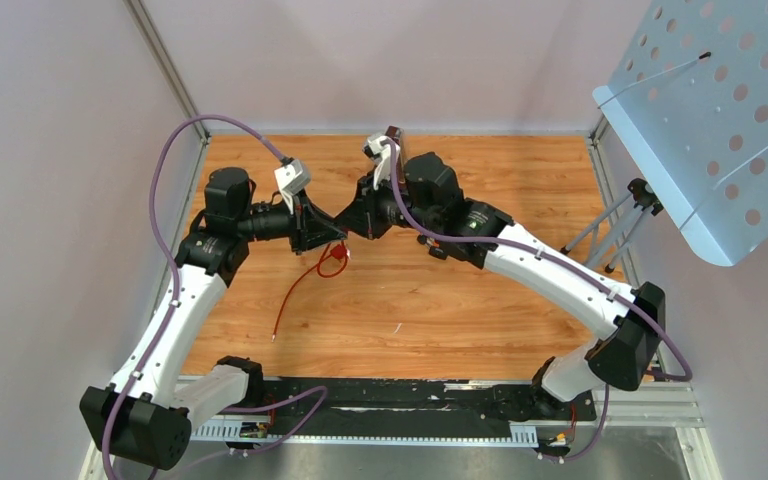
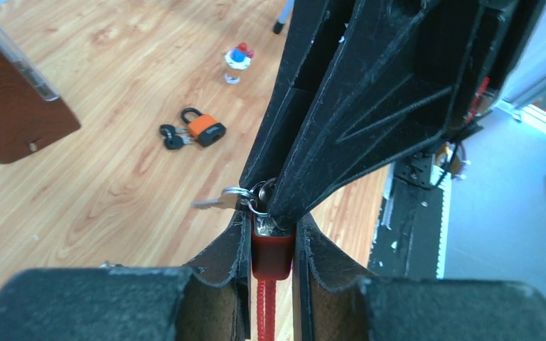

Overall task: Lock with the key
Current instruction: Lock the lock.

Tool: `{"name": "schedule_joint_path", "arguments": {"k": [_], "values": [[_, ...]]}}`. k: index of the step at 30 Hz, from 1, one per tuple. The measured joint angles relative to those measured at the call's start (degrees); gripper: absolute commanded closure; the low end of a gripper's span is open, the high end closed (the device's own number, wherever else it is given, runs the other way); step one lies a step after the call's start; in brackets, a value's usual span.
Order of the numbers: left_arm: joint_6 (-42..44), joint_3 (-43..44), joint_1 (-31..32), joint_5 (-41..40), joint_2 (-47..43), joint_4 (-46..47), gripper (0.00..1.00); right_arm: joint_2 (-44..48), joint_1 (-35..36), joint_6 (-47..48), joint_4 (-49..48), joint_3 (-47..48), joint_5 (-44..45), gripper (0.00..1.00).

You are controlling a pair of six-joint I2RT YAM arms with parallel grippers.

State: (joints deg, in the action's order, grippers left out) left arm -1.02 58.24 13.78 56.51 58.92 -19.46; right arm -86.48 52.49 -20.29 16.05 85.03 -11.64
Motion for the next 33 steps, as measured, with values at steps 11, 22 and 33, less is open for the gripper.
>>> {"name": "schedule_joint_path", "arguments": {"k": [11, 22, 33], "values": [[-0.4, 0.4, 0.1, 14.2, 0.1, -1.4, 1.00, 3.8, -7.6, 3.4, -12.4, -8.4, -32.0, 1.00], [-0.2, 1.5, 1.0, 26.0, 1.0, -4.0, 1.00, 5.2, -8.5, 9.7, -25.2, -13.3, -48.6, 1.00], [3.0, 2.1, 1.7, 29.9, 1.0, -7.3, 1.00, 4.3, -8.3, 19.0, -30.8, -13.9, -58.4, 1.00]]}}
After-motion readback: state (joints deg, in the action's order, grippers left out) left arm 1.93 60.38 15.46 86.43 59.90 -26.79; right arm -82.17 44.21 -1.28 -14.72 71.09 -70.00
